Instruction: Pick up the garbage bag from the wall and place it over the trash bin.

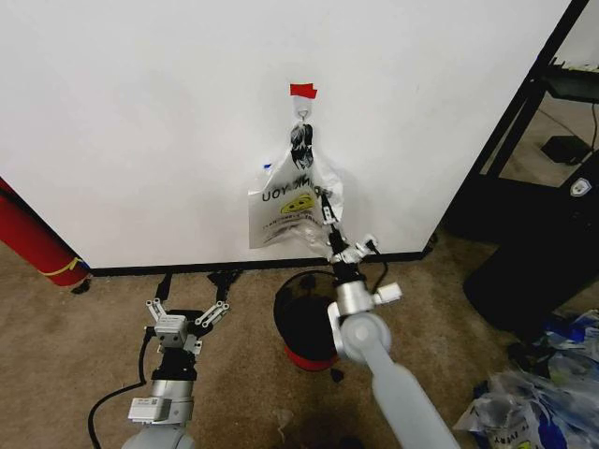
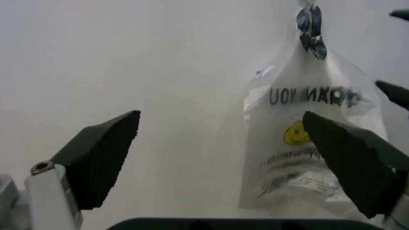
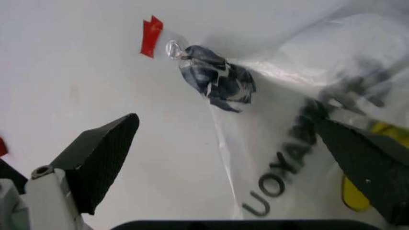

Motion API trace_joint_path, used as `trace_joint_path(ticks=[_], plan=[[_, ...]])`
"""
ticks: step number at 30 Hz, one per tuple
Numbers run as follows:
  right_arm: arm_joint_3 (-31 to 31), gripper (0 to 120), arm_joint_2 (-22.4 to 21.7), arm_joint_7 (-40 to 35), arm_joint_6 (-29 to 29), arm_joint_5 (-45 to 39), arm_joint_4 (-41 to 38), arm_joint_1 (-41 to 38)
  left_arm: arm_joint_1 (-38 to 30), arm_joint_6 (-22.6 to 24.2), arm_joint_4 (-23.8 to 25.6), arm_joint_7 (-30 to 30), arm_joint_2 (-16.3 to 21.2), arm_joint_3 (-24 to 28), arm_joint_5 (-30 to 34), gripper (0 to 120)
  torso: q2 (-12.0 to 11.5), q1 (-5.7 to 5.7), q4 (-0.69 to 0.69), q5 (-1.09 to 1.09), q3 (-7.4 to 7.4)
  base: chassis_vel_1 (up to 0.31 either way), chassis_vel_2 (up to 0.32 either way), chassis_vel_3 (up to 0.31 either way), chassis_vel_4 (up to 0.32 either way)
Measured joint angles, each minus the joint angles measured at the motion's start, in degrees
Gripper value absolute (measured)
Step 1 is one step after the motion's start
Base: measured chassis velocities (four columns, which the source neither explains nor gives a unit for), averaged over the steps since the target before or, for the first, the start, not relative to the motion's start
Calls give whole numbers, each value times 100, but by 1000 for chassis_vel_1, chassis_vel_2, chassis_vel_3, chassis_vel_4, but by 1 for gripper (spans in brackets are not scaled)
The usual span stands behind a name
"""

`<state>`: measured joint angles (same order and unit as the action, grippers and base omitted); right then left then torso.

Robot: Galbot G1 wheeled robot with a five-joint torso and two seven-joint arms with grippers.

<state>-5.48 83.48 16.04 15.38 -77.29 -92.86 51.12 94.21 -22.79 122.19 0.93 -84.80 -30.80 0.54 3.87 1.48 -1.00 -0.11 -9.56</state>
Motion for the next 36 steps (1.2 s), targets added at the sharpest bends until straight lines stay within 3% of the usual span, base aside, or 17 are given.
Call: trace_joint_path(ticks=[6, 17, 26, 36], plan=[[5, 100, 97, 40, -271, -385, 452, -733, -38, -76, -133, 1, -72, -8, -61, 100, 0, 0, 0, -1, 0, 0, 0, 0, 0], [-2, 100, 258, 235, -439, -445, 1201, -1310, -110, -116, -249, 10, -106, -16, -63, 100, 0, 0, 0, 0, 1, 0, 0, 0, 0], [12, 75, 392, 411, -455, -425, 1515, -1492, -106, -237, -354, 14, -161, -6, -145, 100, 0, 0, 0, 0, 1, 0, 0, 0, 0], [-31, 37, 636, 510, -490, -374, 1827, -1627, -39, -331, -340, 23, -185, -50, -147, 100, 0, -1, 0, 0, 1, 0, 0, 0, 0]])
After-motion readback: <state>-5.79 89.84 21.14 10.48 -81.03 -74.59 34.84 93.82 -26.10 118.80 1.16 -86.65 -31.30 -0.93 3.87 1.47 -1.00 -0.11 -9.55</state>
